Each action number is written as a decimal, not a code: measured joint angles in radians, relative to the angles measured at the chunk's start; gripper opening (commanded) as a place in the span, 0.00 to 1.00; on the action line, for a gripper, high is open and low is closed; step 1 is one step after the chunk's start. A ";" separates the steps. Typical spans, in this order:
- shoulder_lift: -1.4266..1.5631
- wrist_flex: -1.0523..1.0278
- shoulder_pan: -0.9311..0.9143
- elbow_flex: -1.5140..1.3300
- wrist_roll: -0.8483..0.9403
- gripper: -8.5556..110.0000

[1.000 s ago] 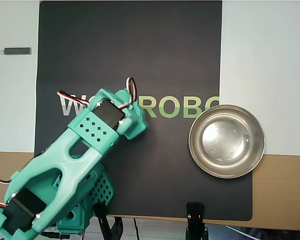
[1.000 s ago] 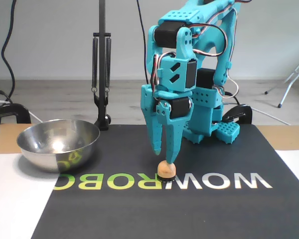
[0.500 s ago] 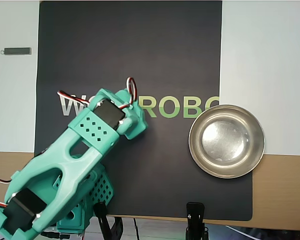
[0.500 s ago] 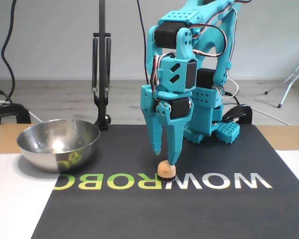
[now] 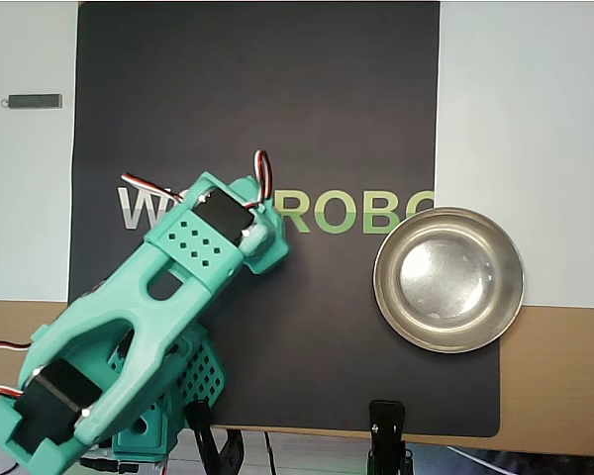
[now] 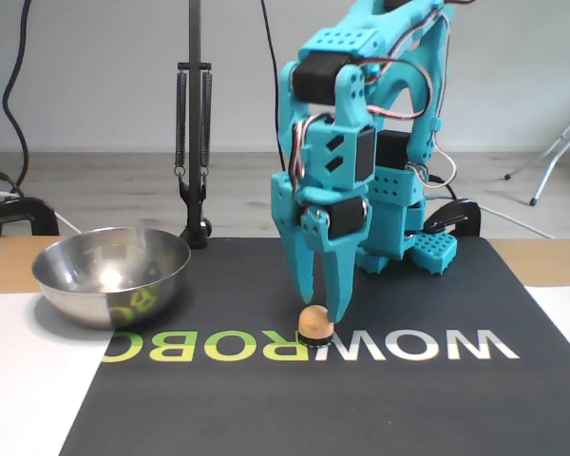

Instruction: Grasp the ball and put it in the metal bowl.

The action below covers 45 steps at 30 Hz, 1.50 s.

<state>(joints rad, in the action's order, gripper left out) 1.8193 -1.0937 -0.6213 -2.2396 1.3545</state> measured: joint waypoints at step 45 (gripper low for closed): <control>-0.020 0.049 0.000 0.000 -0.002 0.55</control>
<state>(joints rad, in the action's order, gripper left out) 1.7994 -1.0446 -0.6213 -2.2396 1.3530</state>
